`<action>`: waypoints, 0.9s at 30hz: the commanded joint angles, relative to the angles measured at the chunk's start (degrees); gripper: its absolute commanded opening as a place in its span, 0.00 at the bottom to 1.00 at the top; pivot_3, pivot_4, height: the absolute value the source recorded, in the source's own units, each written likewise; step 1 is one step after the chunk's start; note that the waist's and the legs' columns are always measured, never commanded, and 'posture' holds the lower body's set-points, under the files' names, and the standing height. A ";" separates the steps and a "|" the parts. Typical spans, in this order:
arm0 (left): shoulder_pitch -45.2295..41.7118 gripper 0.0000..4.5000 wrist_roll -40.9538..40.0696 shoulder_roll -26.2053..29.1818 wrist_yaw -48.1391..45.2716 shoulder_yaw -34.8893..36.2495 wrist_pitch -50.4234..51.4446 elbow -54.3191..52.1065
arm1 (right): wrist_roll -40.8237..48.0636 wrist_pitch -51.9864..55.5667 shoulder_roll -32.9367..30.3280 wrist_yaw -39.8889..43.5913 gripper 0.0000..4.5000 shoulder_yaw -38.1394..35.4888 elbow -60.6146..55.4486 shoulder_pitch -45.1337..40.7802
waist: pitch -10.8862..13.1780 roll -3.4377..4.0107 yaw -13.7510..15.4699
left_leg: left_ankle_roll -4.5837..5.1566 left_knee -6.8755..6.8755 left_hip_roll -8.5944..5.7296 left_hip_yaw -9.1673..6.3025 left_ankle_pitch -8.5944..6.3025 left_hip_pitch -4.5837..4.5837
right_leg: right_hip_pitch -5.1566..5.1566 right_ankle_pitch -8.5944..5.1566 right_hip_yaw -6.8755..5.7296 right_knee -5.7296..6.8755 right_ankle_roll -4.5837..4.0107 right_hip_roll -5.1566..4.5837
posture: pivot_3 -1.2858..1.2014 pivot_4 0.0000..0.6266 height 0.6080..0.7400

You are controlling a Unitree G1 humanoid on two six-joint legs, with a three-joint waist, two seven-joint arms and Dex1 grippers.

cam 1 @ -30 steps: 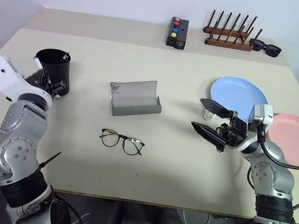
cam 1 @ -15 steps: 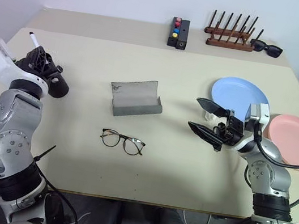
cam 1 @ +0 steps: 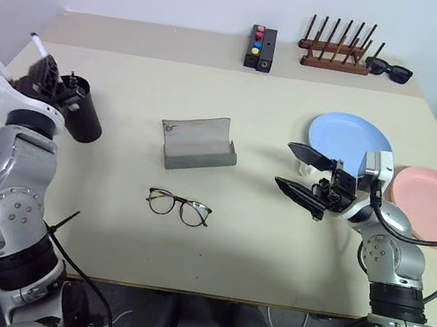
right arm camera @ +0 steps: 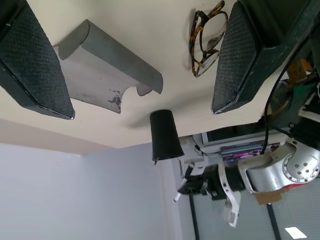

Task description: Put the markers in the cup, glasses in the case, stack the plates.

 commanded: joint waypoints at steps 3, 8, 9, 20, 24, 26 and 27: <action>-0.81 0.00 7.49 6.44 -5.46 -2.11 -8.62 1.41 | 0.95 -0.27 0.86 0.17 1.00 -0.39 -1.28 -1.11 | 0.00 0.00 0.00 | 0.00 -0.01 0.00 0.00 0.00 0.00 | 0.00 0.00 0.00 -0.01 0.00 0.00 | 0.52 0.24 1.00; -0.76 0.00 13.57 9.42 -10.32 -4.74 -16.33 5.78 | 0.97 0.10 1.61 0.33 1.00 0.08 -1.25 -1.91 | 0.00 0.00 0.04 | 0.00 -0.01 0.00 -0.01 0.00 0.00 | 0.01 0.00 0.00 -0.02 0.00 -0.02 | 0.52 0.24 1.00; -0.75 0.00 15.07 9.90 -11.31 -5.49 -18.12 7.03 | 0.92 0.17 1.69 0.39 1.00 0.13 -1.19 -2.01 | 0.00 0.01 0.02 | 0.00 -0.01 -0.01 -0.01 0.00 0.00 | 0.01 0.00 0.00 -0.02 0.00 -0.02 | 0.52 0.24 1.00; -2.07 0.00 30.29 14.79 -17.24 -10.91 -38.34 24.41 | 0.79 0.69 1.63 0.98 1.00 0.48 -1.50 -2.07 | 0.00 0.01 -0.02 | 0.01 -0.06 0.00 -0.01 0.00 0.00 | -0.02 0.00 0.00 -0.05 0.00 -0.09 | 0.52 0.24 1.00; -2.75 0.00 32.72 15.02 -17.58 -11.35 -44.35 31.11 | 0.77 1.05 1.65 0.80 1.00 0.59 -1.99 -1.98 | 0.00 0.01 -0.02 | 0.01 -0.08 0.00 -0.01 0.00 0.00 | -0.03 0.00 0.00 -0.05 0.00 -0.10 | 0.52 0.24 1.00; -3.23 0.00 33.43 14.88 -17.55 -11.36 -46.93 34.18 | 0.83 1.29 1.64 0.77 1.00 0.61 -2.08 -2.17 | 0.00 0.01 -0.03 | 0.01 -0.08 0.00 -0.01 0.00 0.00 | -0.04 0.00 0.00 -0.05 0.00 -0.10 | 0.52 0.24 1.00; -3.43 0.00 33.77 14.78 -17.24 -11.30 -48.00 35.50 | 0.87 1.39 1.62 0.75 1.00 0.58 -2.07 -2.35 | 0.00 0.01 -0.03 | 0.01 -0.08 0.00 -0.01 0.00 0.00 | -0.04 0.00 0.00 -0.05 0.00 -0.10 | 0.52 0.24 1.00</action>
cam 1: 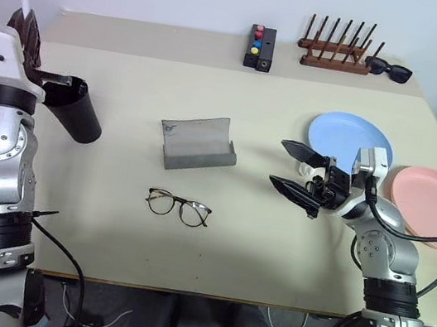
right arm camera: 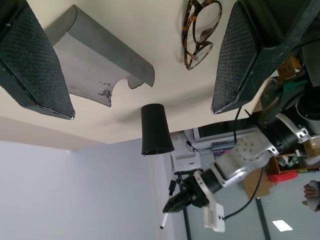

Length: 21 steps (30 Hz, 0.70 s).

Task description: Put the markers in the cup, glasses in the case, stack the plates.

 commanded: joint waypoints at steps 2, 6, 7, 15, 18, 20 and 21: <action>-1.48 0.00 1.57 0.38 0.99 0.76 -5.56 4.12 | 0.89 0.14 0.08 0.14 1.00 -0.28 -2.08 -1.02 | 0.00 0.00 -0.01 | 0.00 0.00 0.00 0.00 0.00 0.00 | 0.00 0.00 0.00 0.00 0.00 -0.01 | 0.52 0.24 1.00; -1.29 0.00 1.81 0.10 1.85 0.97 -7.28 5.90 | 0.98 0.16 0.11 0.27 1.00 -0.38 -2.14 -1.02 | 0.00 0.00 -0.02 | 0.00 0.00 0.00 0.00 0.00 0.00 | -0.01 0.00 0.00 0.00 0.00 -0.01 | 0.52 0.24 1.00; -1.16 0.00 1.81 0.10 1.97 0.97 -7.62 6.18 | 1.00 0.12 0.12 0.30 1.00 -0.41 -2.12 -1.00 | 0.00 0.00 -0.01 | 0.00 0.00 0.00 0.00 0.00 0.00 | -0.01 0.00 0.00 0.00 0.00 -0.01 | 0.52 0.24 1.00; -0.77 0.00 2.36 -0.39 3.05 0.39 -9.34 8.35 | 0.70 -0.36 0.30 0.46 1.00 -0.37 -1.59 -0.98 | 0.00 0.00 -0.03 | 0.00 0.00 0.00 0.00 0.00 -0.01 | -0.02 0.00 0.00 0.02 0.00 -0.01 | 0.52 0.24 1.00; -0.59 0.00 2.85 -1.04 3.39 -0.03 -10.04 9.17 | 0.32 -0.71 0.27 0.51 1.00 -0.20 -1.71 -0.62 | 0.00 0.00 -0.01 | 0.00 0.00 0.00 0.00 0.00 -0.01 | -0.02 0.00 0.00 0.02 0.00 -0.01 | 0.52 0.24 1.00; -0.56 0.00 3.16 -1.47 3.63 -0.13 -10.59 10.10 | -0.20 -1.24 0.13 0.85 1.00 0.06 -1.62 -0.35 | 0.00 0.00 -0.03 | 0.00 0.00 0.00 0.00 0.00 -0.01 | -0.02 0.00 0.00 0.02 0.00 -0.01 | 0.52 0.24 1.00; -0.61 0.00 3.23 -1.64 3.75 -0.21 -10.79 10.53 | -0.25 -1.36 0.11 0.85 1.00 0.04 -1.56 -0.34 | 0.00 0.00 -0.03 | 0.00 0.00 0.00 0.00 0.00 -0.01 | -0.02 0.00 0.00 0.02 0.00 -0.01 | 0.52 0.24 1.00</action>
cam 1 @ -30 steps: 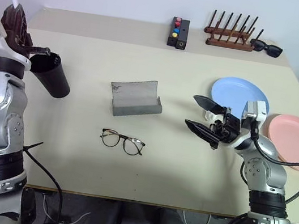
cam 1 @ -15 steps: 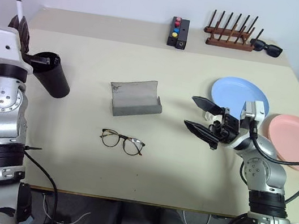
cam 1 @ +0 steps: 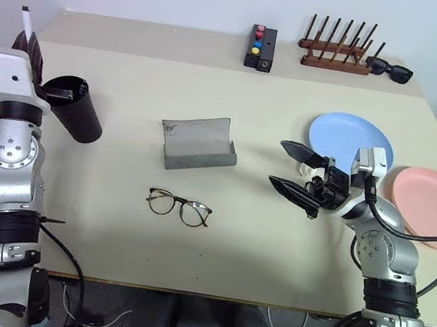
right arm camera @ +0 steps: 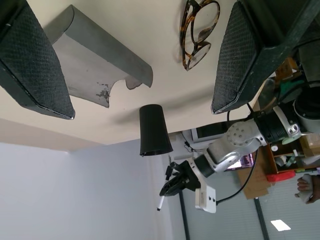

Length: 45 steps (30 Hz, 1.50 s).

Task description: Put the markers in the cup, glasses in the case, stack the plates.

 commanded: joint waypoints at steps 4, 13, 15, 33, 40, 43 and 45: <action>-1.25 0.00 0.85 -0.30 1.06 -0.30 -2.17 1.13 | 0.00 -1.37 0.04 0.13 1.00 -0.11 -1.94 -0.28 | 0.00 0.00 -0.02 | 0.00 0.00 0.00 0.00 0.00 0.00 | -0.01 0.00 0.00 0.00 0.00 0.01 | 0.52 0.24 1.00; -2.29 0.00 1.14 -0.79 1.01 -0.76 -2.29 1.23 | 0.15 -0.08 -0.03 -1.65 1.00 0.45 -3.99 -0.38 | 0.00 0.00 0.00 | 0.00 0.00 0.00 0.00 0.00 0.00 | -0.01 0.00 0.00 0.01 0.00 0.00 | 0.52 0.24 1.00; -2.43 0.00 1.20 -0.92 0.95 -0.82 -2.27 1.12 | 0.06 -0.12 -0.14 -1.69 1.00 0.41 -3.84 -0.46 | 0.00 0.00 -0.01 | 0.00 0.00 0.00 0.00 0.00 0.00 | -0.01 0.00 0.00 0.02 0.00 0.00 | 0.52 0.24 1.00; -2.73 0.00 1.23 -2.21 0.77 -2.08 -2.17 0.80 | 0.44 1.39 -0.12 -3.74 1.00 0.62 -6.00 -1.04 | 0.00 0.00 0.00 | 0.00 0.00 0.00 0.00 0.00 0.00 | -0.02 0.00 0.00 0.02 0.00 0.01 | 0.52 0.24 1.00; -1.80 0.00 1.62 -2.86 0.92 -2.61 -2.72 1.85 | 0.43 1.45 -0.58 -2.88 1.00 0.08 -5.43 -0.49 | 0.00 0.00 -0.02 | 0.00 0.00 0.00 0.00 0.00 0.00 | -0.02 0.00 0.00 0.03 0.00 0.01 | 0.52 0.24 1.00; -1.64 0.00 1.86 -2.91 1.00 -2.68 -2.95 2.23 | 0.42 1.40 -0.60 -3.01 1.00 -0.02 -5.79 -0.01 | 0.00 0.00 -0.02 | 0.00 0.00 0.00 0.00 0.00 -0.01 | -0.02 0.00 0.00 0.03 0.00 0.02 | 0.52 0.24 1.00; -1.43 0.00 2.05 -2.83 1.06 -2.66 -2.92 2.14 | 0.45 1.50 -0.60 -3.24 1.00 -0.03 -6.25 0.28 | 0.00 0.00 -0.01 | 0.00 0.00 0.00 0.00 0.00 0.00 | -0.02 0.00 0.00 0.03 0.00 0.02 | 0.52 0.24 1.00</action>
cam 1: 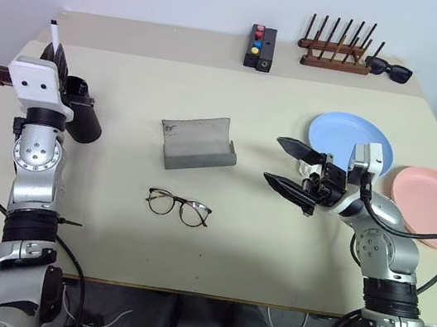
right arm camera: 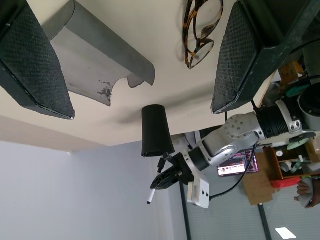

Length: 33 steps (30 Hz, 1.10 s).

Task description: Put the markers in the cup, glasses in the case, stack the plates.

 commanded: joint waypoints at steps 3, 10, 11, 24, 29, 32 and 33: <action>0.91 0.00 0.77 0.80 0.46 0.54 -1.43 -1.07 | 1.08 0.05 -0.46 -0.38 1.00 -0.80 -3.47 0.49 | 0.00 0.00 0.00 | 0.00 0.00 0.00 0.00 0.00 0.00 | 0.00 0.00 0.00 0.00 0.00 0.00 | 0.52 0.24 1.00; 2.04 0.00 1.03 1.43 0.42 1.09 -2.46 0.44 | 1.30 1.55 -0.39 -1.70 1.00 -0.58 -4.80 -0.22 | 0.00 0.00 0.00 | 0.00 0.00 0.00 0.00 0.00 0.00 | -0.02 0.00 0.00 0.01 0.00 -0.01 | 0.52 0.24 1.00; 2.12 0.00 1.06 1.45 0.40 1.07 -2.68 0.80 | 1.35 1.81 -0.39 -1.94 1.00 -0.56 -5.03 -0.36 | 0.00 0.00 0.00 | 0.00 0.00 0.00 0.00 0.00 0.00 | -0.02 0.00 0.00 0.01 0.00 -0.01 | 0.52 0.24 1.00; 1.57 0.00 -0.14 1.59 -0.39 1.14 -4.07 3.96 | 1.14 0.89 -0.99 -0.58 1.00 -1.54 -3.56 0.38 | 0.00 0.00 0.00 | 0.00 0.00 0.00 0.00 0.00 0.00 | -0.01 0.00 0.00 0.02 0.00 -0.01 | 0.52 0.24 1.00; 1.61 0.09 -0.53 1.18 -0.60 1.00 -4.06 3.65 | 0.95 0.28 -0.84 -0.11 1.00 -1.55 -2.88 0.37 | 0.00 0.00 -0.01 | 0.00 0.00 0.00 0.00 0.00 0.00 | -0.01 0.00 0.00 0.02 0.00 -0.01 | 0.52 0.24 1.00; 1.74 0.36 -1.17 1.10 -1.09 1.01 -3.81 3.37 | 0.85 -0.27 -0.67 0.12 1.00 -1.47 -2.59 0.59 | 0.00 0.00 -0.01 | 0.00 0.00 0.00 0.00 0.00 0.00 | -0.02 0.00 0.00 0.02 0.00 -0.01 | 0.52 0.24 1.00; 1.77 0.49 -1.20 1.13 -1.14 0.97 -3.80 3.35 | 0.84 -0.41 -0.63 0.18 1.00 -1.46 -2.53 0.69 | 0.00 0.00 -0.01 | 0.00 0.00 0.00 0.00 0.00 0.00 | -0.02 0.00 0.00 0.02 0.00 -0.01 | 0.52 0.24 1.00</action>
